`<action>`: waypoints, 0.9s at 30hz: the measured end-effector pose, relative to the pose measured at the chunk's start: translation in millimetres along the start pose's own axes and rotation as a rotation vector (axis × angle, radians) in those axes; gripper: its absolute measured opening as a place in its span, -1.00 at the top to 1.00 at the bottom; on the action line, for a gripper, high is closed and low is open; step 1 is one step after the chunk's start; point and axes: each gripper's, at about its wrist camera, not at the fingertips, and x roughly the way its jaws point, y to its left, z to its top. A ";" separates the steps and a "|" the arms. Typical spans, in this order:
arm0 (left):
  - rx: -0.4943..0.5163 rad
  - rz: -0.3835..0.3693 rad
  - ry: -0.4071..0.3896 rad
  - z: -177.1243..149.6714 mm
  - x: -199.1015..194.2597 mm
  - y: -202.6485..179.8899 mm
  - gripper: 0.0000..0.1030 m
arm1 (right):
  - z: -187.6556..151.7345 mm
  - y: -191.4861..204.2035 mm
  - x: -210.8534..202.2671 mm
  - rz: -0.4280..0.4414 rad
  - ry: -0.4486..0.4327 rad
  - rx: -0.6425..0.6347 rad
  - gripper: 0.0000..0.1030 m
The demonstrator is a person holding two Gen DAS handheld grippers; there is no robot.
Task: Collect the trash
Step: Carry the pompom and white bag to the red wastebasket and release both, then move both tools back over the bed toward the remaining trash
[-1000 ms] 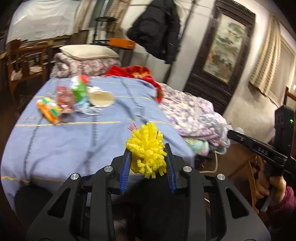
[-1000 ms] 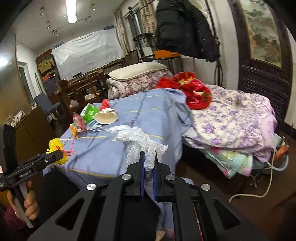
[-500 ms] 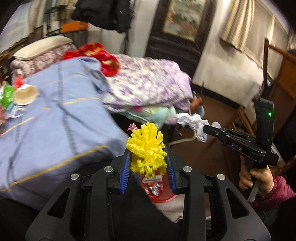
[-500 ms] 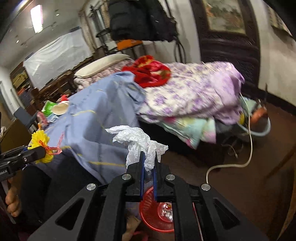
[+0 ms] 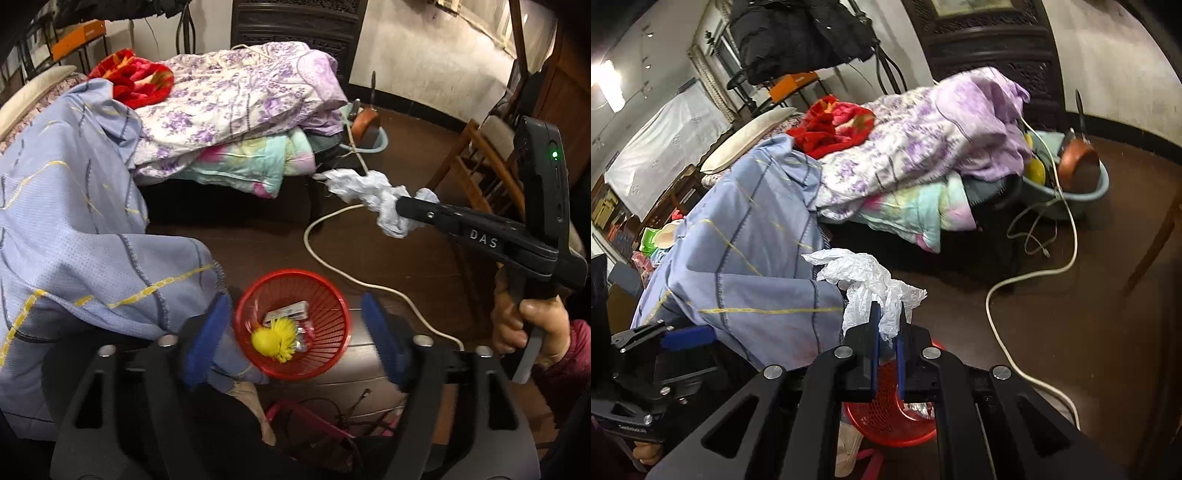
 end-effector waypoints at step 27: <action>-0.137 0.183 -0.173 -13.9 -76.6 61.2 -0.68 | 5.0 33.3 -2.3 0.056 0.025 -0.018 -0.02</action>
